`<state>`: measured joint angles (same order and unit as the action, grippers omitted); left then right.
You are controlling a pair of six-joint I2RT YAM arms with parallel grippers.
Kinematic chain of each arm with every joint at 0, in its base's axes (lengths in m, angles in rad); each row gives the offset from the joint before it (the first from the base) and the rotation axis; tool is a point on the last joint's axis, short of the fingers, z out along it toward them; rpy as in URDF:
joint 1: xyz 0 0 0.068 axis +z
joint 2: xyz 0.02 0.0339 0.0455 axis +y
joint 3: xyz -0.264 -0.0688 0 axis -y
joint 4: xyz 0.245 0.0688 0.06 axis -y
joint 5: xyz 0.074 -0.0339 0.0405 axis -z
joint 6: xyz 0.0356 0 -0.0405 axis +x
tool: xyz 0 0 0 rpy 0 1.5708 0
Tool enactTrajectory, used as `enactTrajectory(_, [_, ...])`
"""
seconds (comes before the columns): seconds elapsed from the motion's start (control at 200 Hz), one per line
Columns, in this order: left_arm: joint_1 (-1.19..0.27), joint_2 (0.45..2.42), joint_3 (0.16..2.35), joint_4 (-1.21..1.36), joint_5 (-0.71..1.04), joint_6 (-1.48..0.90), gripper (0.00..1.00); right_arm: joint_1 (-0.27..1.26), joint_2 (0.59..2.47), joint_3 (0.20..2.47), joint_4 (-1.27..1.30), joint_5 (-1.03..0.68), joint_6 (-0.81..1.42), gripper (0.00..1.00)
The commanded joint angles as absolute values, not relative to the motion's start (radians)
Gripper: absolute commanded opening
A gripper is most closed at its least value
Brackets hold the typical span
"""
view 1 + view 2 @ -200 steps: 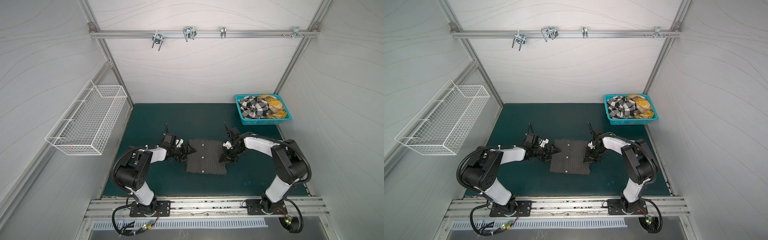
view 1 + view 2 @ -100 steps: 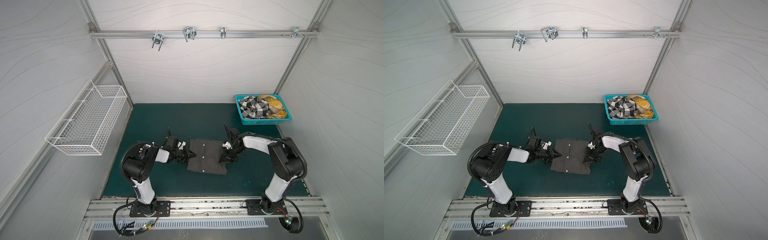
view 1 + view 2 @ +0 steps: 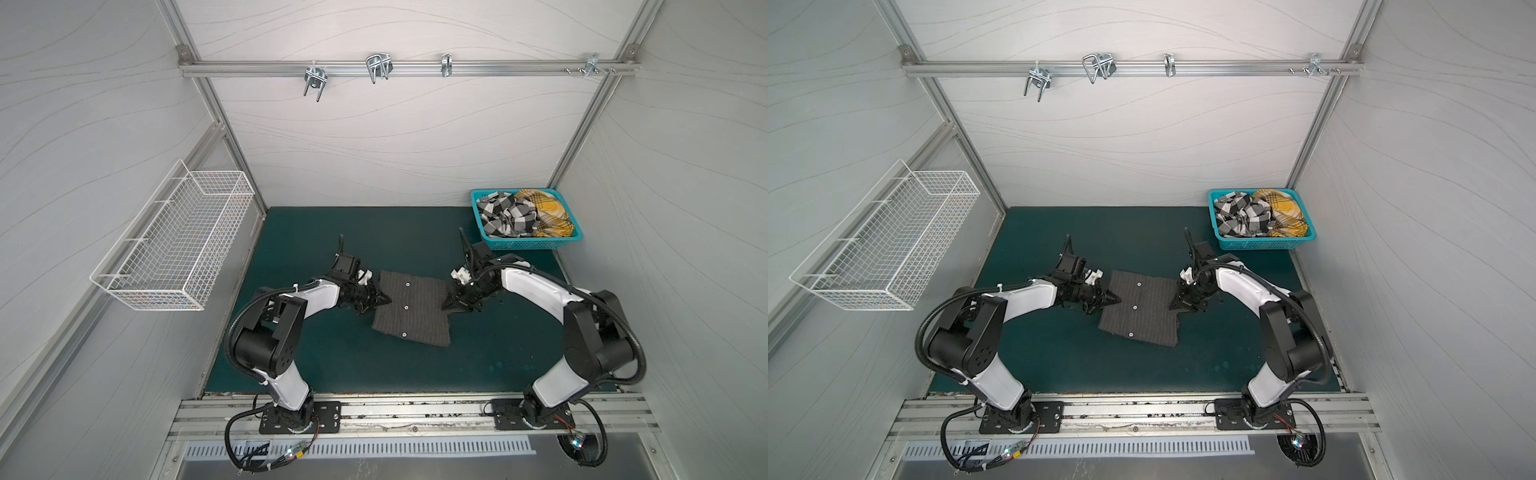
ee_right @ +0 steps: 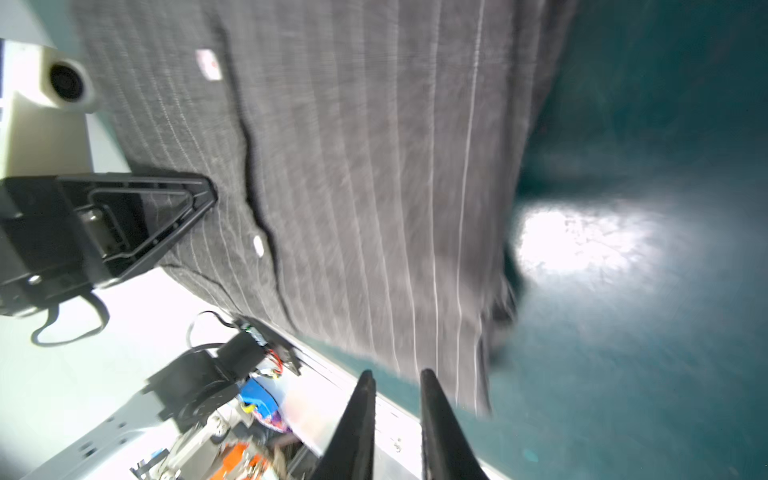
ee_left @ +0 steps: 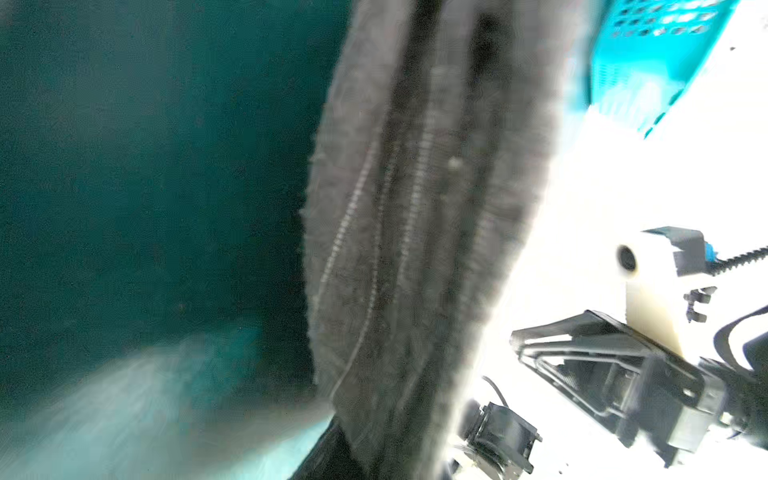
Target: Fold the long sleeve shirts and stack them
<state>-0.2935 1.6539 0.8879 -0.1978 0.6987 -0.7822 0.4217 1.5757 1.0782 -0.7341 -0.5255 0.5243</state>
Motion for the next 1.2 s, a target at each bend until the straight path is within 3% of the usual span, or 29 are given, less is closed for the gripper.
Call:
enactTrajectory(0.0, [-0.238, 1.572, 1.042, -0.483, 0.587, -0.614, 0.00, 0.400, 1.503, 1.093, -0.821, -0.522, 0.508, 0.22])
enactTrajectory(0.19, [-0.173, 1.520, 1.307, -0.877, 0.341, -0.389, 0.00, 0.384, 1.418, 1.084, -0.843, -0.535, 0.502, 0.22])
enactTrajectory(0.43, [-0.175, 1.535, 1.622, -1.237, -0.151, -0.243, 0.00, 0.367, 1.341, 1.026, -0.841, -0.585, 0.489, 0.22])
enactTrajectory(0.625, [-0.282, 1.653, 1.717, -1.397, -0.468, -0.222, 0.00, 0.336, 1.265, 0.960, -0.839, -0.667, 0.495, 0.22])
enactTrajectory(0.835, [-0.483, 1.901, 1.704, -1.372, -0.369, -0.409, 0.00, 0.279, 1.202, 0.935, -0.849, -0.702, 0.494, 0.22])
enactTrajectory(0.945, [-0.583, 1.999, 1.757, -1.306, -0.218, -0.573, 0.00, 0.252, 1.161, 0.933, -0.859, -0.713, 0.501, 0.22])
enactTrajectory(1.156, [-0.799, 2.168, 1.940, -1.213, -0.126, -0.804, 0.00, 0.209, 1.078, 0.898, -0.865, -0.699, 0.523, 0.31])
enactTrajectory(1.196, [-0.823, 2.218, 1.970, -1.207, -0.091, -0.831, 0.23, 0.203, 1.071, 0.891, -0.870, -0.699, 0.525, 0.35])
